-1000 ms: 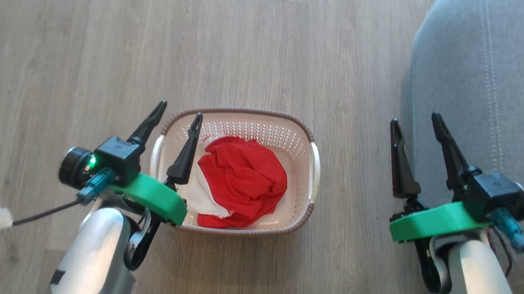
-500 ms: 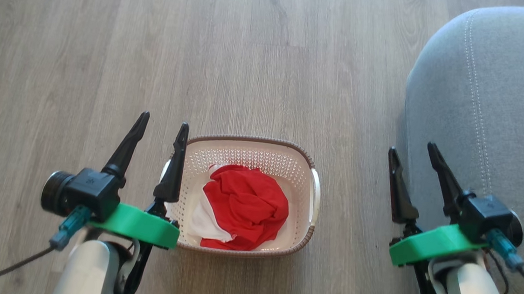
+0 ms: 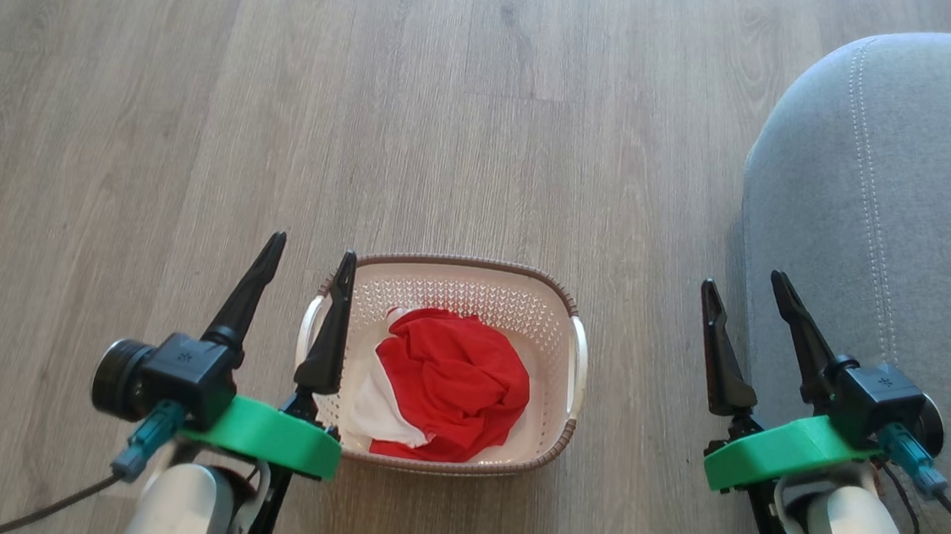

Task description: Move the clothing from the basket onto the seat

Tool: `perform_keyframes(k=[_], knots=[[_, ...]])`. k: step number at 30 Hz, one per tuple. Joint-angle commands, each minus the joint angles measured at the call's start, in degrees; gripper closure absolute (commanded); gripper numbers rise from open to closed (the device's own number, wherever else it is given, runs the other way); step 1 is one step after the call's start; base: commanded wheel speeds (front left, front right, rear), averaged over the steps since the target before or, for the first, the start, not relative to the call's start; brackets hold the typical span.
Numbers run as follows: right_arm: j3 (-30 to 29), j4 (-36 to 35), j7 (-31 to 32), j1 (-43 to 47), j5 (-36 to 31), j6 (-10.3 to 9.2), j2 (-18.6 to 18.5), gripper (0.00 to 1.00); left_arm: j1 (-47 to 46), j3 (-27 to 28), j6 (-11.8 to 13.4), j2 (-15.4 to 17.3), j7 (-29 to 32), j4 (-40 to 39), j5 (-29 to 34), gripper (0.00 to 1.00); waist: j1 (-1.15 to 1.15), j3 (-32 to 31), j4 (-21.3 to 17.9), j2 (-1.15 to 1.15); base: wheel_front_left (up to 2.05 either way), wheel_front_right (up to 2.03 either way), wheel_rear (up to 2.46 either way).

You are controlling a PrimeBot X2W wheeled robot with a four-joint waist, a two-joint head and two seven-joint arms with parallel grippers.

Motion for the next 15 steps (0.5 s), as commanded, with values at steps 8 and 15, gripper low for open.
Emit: perform_keyframes(k=[8, 15], knots=[[1.1, -1.3, -0.4, -0.5, 0.6, -0.02, -0.1, 0.0, -2.0, 1.3, 0.6, 0.1, -0.3, -2.5, 0.0, 0.0, 0.01, -0.1, -0.1, 0.0, 0.0, 0.0, 0.0], [0.6, -1.6, -0.4, -0.7, 0.3, -0.02, -0.1, 0.0, -2.0, 1.2, 0.6, 0.1, -0.3, -2.1, -0.3, 0.0, 0.01, 0.6, -0.4, 0.0, 0.0, 0.0, 0.0]])
